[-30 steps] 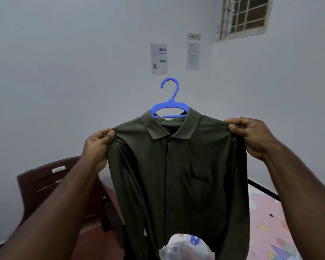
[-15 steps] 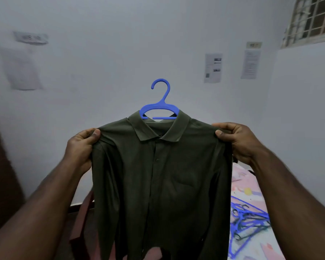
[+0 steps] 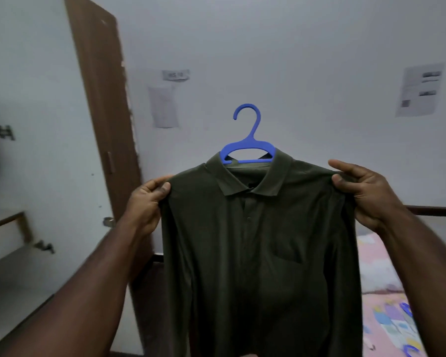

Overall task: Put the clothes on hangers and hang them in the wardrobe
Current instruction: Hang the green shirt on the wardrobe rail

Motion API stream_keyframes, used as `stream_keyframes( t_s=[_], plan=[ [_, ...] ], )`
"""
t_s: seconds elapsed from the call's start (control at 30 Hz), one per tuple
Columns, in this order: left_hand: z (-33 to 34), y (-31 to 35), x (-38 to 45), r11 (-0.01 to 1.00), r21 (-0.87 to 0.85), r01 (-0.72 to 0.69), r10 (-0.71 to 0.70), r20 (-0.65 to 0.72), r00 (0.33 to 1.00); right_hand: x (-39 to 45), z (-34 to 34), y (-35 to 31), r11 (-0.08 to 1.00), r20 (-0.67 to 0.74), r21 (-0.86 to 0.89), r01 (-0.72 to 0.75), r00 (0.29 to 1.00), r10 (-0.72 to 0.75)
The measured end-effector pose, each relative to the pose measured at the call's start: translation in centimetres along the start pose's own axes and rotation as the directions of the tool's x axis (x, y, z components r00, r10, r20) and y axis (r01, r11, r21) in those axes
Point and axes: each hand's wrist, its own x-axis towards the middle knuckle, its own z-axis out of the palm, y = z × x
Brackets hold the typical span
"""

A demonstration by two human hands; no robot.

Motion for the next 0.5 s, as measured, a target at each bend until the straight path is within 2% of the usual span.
stream_keyframes(
  t_s=[0.13, 0.37, 0.5],
  plan=[
    [-2.0, 2.5, -2.1, 0.998, 0.019, -0.067, 0.069, -0.079, 0.995, 0.3, 2.0, 1.1, 0.999, 0.039, 0.019, -0.029, 0.999, 0.028],
    [-7.9, 6.8, -5.1, 0.990, -0.115, -0.085, 0.064, -0.172, 0.983, 0.8, 8.2, 2.9, 0.994, 0.146, 0.079, -0.075, 0.987, 0.063],
    [-12.0, 9.1, -5.9, 0.987, -0.109, -0.119, 0.088, -0.256, 0.963, 0.9, 13.4, 3.8, 0.988, 0.210, 0.123, -0.096, 0.975, 0.069]
  ],
)
